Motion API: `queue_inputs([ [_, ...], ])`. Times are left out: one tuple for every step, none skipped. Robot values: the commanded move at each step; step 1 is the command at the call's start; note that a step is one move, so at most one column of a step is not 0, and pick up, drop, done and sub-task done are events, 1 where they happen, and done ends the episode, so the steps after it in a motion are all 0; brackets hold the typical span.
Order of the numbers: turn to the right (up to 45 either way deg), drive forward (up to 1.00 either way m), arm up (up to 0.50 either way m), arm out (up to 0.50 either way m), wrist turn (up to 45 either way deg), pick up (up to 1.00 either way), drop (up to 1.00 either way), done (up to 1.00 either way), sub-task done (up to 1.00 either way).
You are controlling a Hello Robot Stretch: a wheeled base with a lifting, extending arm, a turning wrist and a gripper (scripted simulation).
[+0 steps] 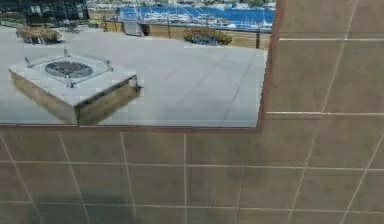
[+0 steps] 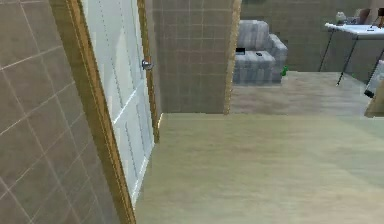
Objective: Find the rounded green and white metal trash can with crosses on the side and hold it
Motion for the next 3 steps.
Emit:
queue_inputs([
  [-45.0,0.00,0.00,0.00,0.0,0.00,0.00,0.00,0.00],
  [-45.0,0.00,0.00,0.00,0.0,0.00,0.00,0.00,0.00],
  [-45.0,0.00,0.00,0.00,0.0,0.00,0.00,0.00,0.00],
])
